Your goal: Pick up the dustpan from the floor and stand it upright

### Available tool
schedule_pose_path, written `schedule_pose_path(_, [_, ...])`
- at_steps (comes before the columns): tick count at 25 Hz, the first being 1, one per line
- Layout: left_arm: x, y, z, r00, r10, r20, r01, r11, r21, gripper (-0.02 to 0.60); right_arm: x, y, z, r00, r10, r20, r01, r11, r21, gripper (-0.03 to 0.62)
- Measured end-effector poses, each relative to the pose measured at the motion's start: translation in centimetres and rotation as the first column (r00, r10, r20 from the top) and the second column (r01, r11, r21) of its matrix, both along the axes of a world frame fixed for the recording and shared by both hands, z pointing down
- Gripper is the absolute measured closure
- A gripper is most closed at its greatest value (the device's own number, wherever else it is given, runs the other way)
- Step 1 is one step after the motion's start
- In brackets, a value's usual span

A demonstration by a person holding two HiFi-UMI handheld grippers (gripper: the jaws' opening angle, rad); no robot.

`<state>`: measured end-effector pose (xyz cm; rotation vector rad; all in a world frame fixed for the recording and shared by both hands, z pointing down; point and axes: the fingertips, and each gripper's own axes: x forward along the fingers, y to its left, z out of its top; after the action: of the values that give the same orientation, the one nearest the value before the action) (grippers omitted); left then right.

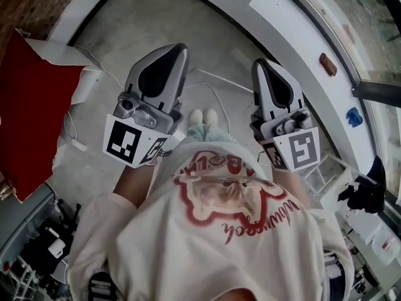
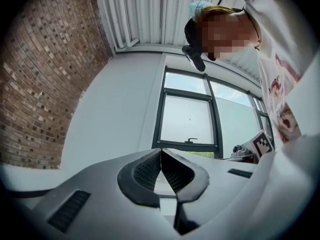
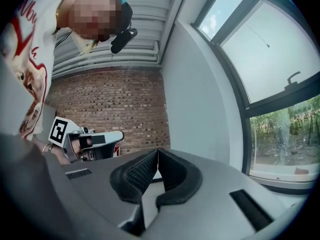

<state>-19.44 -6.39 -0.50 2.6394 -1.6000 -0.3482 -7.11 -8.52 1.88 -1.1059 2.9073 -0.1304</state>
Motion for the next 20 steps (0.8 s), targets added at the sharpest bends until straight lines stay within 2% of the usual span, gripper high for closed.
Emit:
schedule_pose_path(4, [0.0, -1.7, 2.5, 1.000, -0.027, -0.008, 0.026, 1.000, -0.017, 0.561, -0.3, -2.0, 3.4, 0.999, -0.036, 0.002, 0.036, 0.998, -0.043, 0.569])
schedule_pose_path(10, [1.5, -4.4, 7.8, 0.999, -0.015, 0.032, 0.017, 0.999, -0.052, 0.561, -1.7, -5.2, 10.3, 0.997, -0.066, -0.040, 0.062, 0.994, -0.085, 0.569])
schedule_pose_path(12, [1.8, -5.4, 10.4, 0.998, -0.021, 0.052, 0.025, 0.997, -0.076, 0.561, -2.6, -6.3, 11.6, 0.997, -0.069, -0.046, 0.066, 0.995, -0.075, 0.569])
schedule_pose_path(16, [1.5, -7.3, 16.0, 0.998, -0.050, 0.040, 0.055, 0.988, -0.144, 0.561, -4.5, -8.1, 14.3, 0.997, -0.078, -0.015, 0.076, 0.993, -0.095, 0.569])
schedule_pose_path(20, [1.8, -9.1, 21.1, 0.995, -0.092, 0.038, 0.098, 0.974, -0.206, 0.561, -4.1, -9.8, 19.0, 0.994, -0.104, -0.039, 0.099, 0.990, -0.102, 0.569])
